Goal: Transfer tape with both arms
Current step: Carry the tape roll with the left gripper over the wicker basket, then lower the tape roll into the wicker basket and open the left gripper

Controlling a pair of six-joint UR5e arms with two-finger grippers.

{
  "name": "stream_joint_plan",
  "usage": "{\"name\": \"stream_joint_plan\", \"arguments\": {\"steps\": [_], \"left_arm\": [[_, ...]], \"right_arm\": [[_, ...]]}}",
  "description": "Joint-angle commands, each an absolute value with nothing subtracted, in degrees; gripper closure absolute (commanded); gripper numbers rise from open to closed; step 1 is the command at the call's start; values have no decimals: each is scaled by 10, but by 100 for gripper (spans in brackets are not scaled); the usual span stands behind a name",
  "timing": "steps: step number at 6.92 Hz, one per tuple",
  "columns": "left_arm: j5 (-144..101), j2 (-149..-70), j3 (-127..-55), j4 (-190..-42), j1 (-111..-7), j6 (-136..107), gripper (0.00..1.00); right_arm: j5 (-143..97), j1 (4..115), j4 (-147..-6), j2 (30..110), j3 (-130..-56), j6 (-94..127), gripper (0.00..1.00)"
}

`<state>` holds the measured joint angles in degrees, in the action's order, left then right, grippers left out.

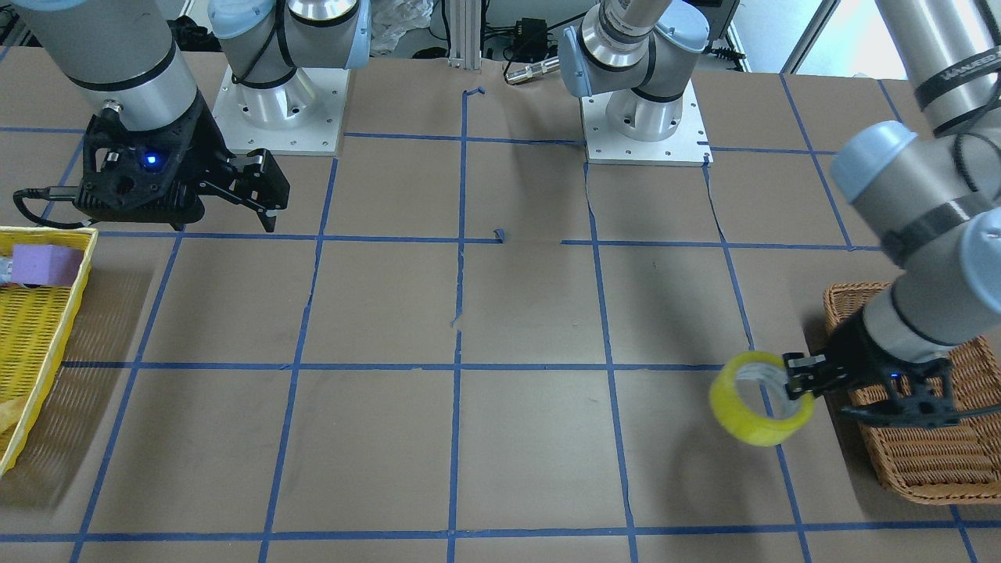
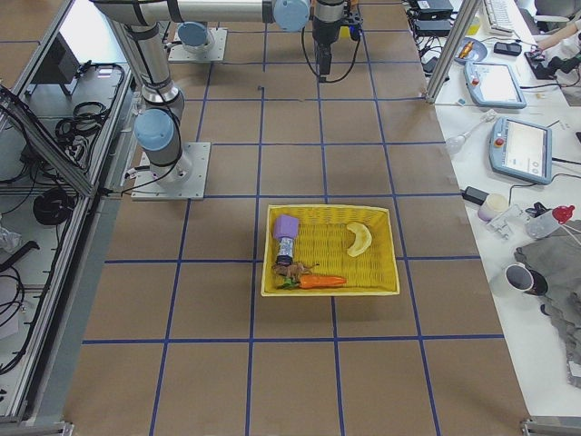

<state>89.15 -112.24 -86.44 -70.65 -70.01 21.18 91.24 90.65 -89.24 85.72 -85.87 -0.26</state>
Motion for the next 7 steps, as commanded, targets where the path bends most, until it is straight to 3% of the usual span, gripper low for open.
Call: {"name": "stream_joint_plan", "arguments": {"steps": [1, 3, 4, 5, 6, 7], "left_arm": [[925, -1127, -860, -703, -567, 343, 100], [937, -1149, -860, -636, -515, 411, 100], [938, -1158, -861, -628, -512, 417, 74], [941, -1159, -856, -629, -512, 417, 66], [955, -1151, -855, -640, -512, 410, 1], [955, -1131, -851, -699, -522, 393, 0]], "right_arm": [[909, 908, -891, 865, -862, -4, 0], [911, 908, -891, 867, -863, -9, 0], [911, 908, -892, 870, -862, -8, 0], [910, 909, -892, 870, -861, -9, 0], [911, 908, -892, 871, -861, -7, 0], [913, 908, -893, 876, -861, -11, 0]]}}
